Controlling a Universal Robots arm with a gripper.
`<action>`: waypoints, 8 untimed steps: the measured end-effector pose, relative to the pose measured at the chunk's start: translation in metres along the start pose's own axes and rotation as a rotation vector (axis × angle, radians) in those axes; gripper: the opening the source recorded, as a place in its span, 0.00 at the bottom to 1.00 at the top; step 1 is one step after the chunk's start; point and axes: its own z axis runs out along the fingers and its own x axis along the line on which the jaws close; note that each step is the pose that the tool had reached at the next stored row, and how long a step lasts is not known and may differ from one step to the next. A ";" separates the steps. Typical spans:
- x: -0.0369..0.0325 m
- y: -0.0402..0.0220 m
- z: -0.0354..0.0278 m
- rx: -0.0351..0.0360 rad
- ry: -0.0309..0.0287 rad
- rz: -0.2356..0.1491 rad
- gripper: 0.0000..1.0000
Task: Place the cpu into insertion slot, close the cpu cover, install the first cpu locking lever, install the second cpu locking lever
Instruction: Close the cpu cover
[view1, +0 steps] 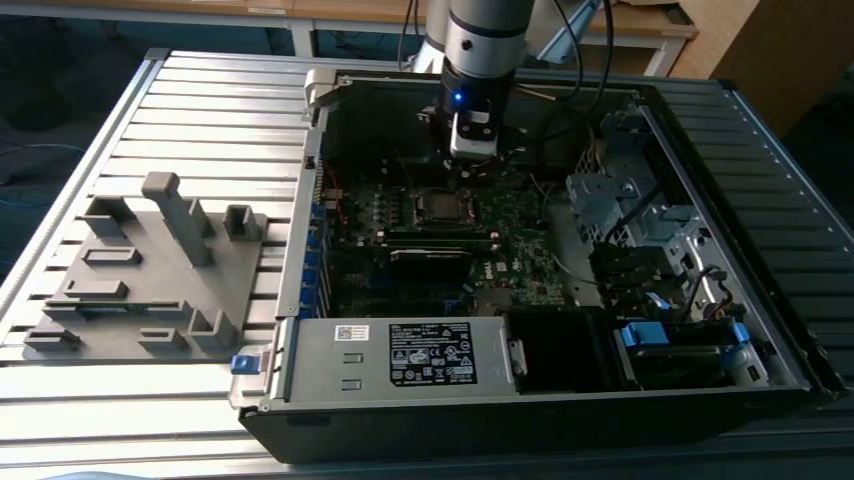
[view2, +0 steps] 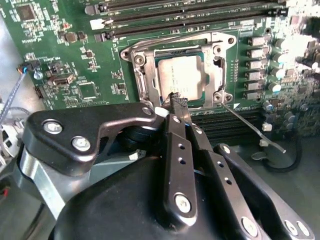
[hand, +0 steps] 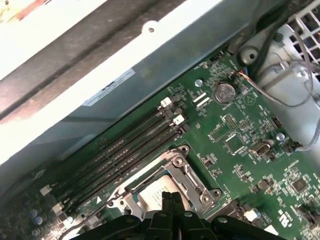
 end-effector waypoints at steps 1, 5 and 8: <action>0.0000 0.0000 0.0001 0.0000 0.0000 -0.013 0.10; 0.0000 0.0000 0.0004 0.0004 -0.0001 -0.077 0.10; 0.0000 0.0000 0.0009 0.0010 0.0002 -0.131 0.10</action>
